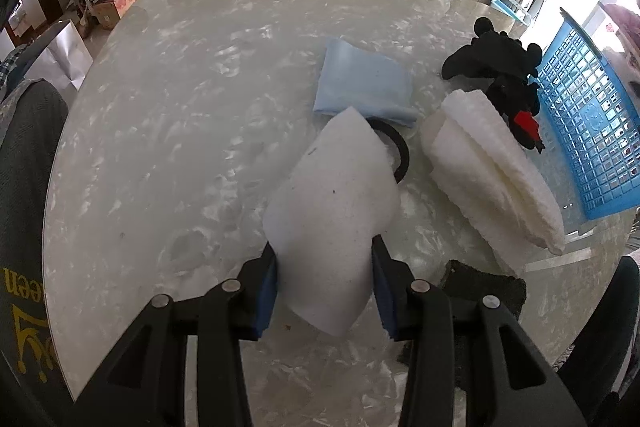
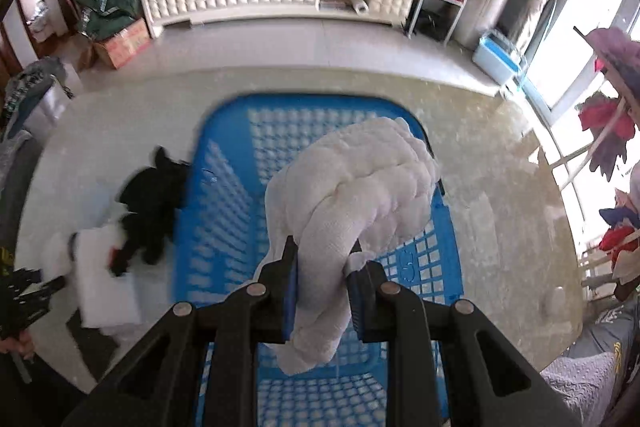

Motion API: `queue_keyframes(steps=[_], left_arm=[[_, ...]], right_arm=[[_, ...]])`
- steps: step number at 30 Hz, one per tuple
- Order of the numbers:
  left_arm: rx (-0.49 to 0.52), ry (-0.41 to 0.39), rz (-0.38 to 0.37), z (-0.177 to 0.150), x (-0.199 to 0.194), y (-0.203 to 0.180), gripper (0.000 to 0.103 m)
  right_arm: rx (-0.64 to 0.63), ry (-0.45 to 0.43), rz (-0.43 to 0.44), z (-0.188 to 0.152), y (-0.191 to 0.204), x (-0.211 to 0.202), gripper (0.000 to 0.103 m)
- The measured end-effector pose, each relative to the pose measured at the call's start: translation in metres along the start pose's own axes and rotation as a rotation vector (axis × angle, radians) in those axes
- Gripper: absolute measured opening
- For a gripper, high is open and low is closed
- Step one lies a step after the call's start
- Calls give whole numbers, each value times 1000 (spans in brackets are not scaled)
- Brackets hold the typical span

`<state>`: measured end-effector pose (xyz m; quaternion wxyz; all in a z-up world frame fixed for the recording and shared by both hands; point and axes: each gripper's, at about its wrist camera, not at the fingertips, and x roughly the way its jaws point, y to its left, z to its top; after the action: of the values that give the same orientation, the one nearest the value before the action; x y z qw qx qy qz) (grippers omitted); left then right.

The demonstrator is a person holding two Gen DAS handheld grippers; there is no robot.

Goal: Organize soft objects
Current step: 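Carry white cloth over blue basket with right tool while left tool holds foam sheet, then lower white cloth into basket and open right tool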

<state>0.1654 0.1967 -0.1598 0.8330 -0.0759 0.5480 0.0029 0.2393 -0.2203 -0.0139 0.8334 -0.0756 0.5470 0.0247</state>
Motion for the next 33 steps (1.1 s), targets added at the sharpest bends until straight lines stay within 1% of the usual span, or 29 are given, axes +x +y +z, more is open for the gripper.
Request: queue_keyframes(steps=[1, 5, 10, 18, 21, 23, 26, 28, 29, 30, 31, 32, 33], left_arm=[[1, 1, 2, 0, 0, 0, 39], [-2, 3, 5, 0, 0, 2, 39], [-8, 3, 2, 1, 0, 5, 39], [-12, 3, -1, 0, -1, 6, 39], [-17, 1, -2, -1, -2, 7, 39], [-21, -2, -2, -2, -4, 8, 39], [-25, -11, -3, -3, -7, 9, 39], [-27, -15, -7, -4, -9, 10, 39], [-28, -16, -7, -4, -10, 10, 39], [-28, -17, -7, -5, -10, 11, 39], [-29, -18, -6, -6, -11, 11, 39], [-29, -19, -5, -6, -12, 12, 39], [-28, -19, -3, -7, -13, 12, 39]], right_arm=[[2, 24, 1, 0, -1, 12, 20], [-29, 67, -1, 2, 4, 32, 21], [-49, 106, 19, 1, 11, 49, 21], [-87, 138, 31, 1, 24, 51, 21], [-96, 138, 30, -3, 33, 49, 21], [-98, 141, 25, -3, 32, 50, 21], [-90, 138, 19, -3, 30, 49, 25], [-93, 138, 8, -4, 32, 48, 34], [-98, 136, -10, -5, 34, 49, 36], [-104, 133, -28, -5, 34, 48, 41], [-111, 129, -45, -6, 33, 46, 50], [-114, 125, -54, -7, 31, 45, 56], [-114, 117, -62, -8, 30, 44, 67]])
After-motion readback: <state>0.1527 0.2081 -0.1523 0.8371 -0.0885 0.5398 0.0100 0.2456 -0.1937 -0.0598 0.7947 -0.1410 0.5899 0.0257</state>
